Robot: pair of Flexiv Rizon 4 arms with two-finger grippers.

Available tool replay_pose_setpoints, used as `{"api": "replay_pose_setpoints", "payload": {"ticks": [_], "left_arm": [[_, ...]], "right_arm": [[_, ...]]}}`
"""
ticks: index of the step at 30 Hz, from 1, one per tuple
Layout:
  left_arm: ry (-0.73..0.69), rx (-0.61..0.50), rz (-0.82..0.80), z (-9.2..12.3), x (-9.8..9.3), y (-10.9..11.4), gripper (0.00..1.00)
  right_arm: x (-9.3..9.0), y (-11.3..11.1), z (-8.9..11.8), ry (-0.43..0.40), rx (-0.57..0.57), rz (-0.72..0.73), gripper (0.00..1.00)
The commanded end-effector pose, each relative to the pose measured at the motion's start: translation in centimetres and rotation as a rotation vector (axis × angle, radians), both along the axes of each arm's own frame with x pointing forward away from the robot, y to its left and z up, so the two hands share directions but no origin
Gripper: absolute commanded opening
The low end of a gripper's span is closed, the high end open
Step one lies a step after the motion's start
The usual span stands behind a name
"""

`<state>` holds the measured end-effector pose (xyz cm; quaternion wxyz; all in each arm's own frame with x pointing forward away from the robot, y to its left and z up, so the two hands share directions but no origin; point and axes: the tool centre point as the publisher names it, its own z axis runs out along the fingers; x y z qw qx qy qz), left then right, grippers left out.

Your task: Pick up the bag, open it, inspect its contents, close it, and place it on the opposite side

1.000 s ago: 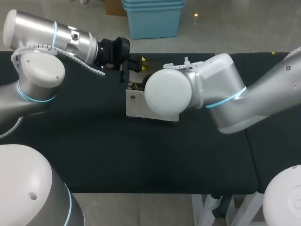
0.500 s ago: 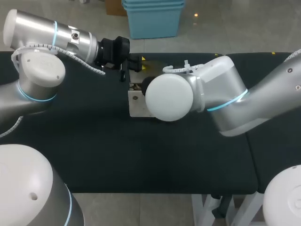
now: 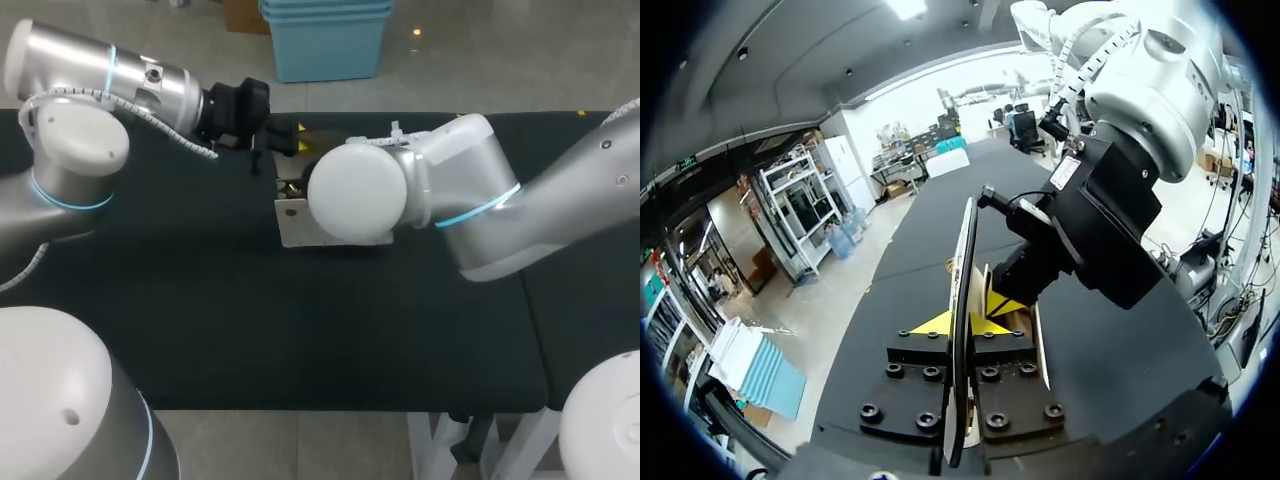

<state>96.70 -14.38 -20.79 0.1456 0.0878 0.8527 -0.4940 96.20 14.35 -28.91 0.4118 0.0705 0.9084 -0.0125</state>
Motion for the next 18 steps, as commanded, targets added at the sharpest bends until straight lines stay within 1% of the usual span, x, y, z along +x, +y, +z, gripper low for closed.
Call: {"api": "replay_pose_setpoints", "payload": {"ticks": [1,9,18], "left_arm": [[0.068,0.01,-0.085,0.6,1.6,0.5,0.0],[0.128,0.019,-0.14,0.6,2.0,0.5,0.0],[0.158,0.015,-0.159,0.4,1.6,0.0,0.0]], "right_arm": [[-0.4,0.0,0.0,0.003,-0.012,0.005,0.0],[-0.8,-0.2,-1.3,0.046,-0.033,0.022,0.0],[-0.3,0.7,-0.7,0.035,-0.024,0.036,0.0]]}}
